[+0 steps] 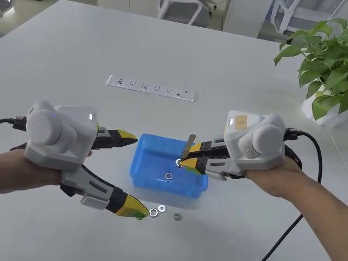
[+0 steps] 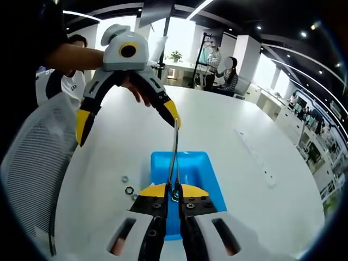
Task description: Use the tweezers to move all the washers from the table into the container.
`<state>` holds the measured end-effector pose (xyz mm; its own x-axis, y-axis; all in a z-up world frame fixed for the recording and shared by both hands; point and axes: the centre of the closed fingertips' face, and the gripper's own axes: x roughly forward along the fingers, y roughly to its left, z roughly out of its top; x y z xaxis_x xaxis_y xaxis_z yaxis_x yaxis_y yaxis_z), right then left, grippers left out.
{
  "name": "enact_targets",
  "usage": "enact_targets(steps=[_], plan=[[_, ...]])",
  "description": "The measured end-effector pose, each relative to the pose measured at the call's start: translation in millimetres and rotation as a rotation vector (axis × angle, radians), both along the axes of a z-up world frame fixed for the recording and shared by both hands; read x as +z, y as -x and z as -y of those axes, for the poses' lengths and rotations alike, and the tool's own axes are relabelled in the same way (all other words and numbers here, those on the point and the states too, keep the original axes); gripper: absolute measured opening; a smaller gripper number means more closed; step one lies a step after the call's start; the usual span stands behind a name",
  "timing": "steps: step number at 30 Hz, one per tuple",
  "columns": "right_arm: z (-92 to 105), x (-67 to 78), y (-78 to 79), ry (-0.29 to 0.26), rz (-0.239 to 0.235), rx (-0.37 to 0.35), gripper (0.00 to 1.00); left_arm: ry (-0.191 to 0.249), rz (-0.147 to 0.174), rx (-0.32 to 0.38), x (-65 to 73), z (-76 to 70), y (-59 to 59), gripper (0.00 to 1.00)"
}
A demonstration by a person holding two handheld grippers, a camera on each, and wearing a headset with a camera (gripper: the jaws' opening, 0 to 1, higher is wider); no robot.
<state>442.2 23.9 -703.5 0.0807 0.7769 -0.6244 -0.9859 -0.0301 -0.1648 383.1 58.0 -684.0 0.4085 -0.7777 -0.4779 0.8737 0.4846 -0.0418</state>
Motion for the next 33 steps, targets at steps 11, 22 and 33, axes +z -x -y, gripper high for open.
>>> enact_targets(steps=[11,22,33], plan=[[-0.6,-22.1,-15.3,0.011,-0.022,-0.007,0.07,-0.002,-0.002,-0.006,-1.2,0.6,-11.2,0.99],[-0.4,-46.8,-21.7,0.035,-0.056,-0.004,0.07,-0.009,-0.01,-0.02,-5.5,3.4,-19.9,0.99],[-2.0,-63.2,-22.5,0.058,-0.085,0.008,0.07,-0.004,-0.011,-0.035,-5.2,10.1,-30.3,0.97]])
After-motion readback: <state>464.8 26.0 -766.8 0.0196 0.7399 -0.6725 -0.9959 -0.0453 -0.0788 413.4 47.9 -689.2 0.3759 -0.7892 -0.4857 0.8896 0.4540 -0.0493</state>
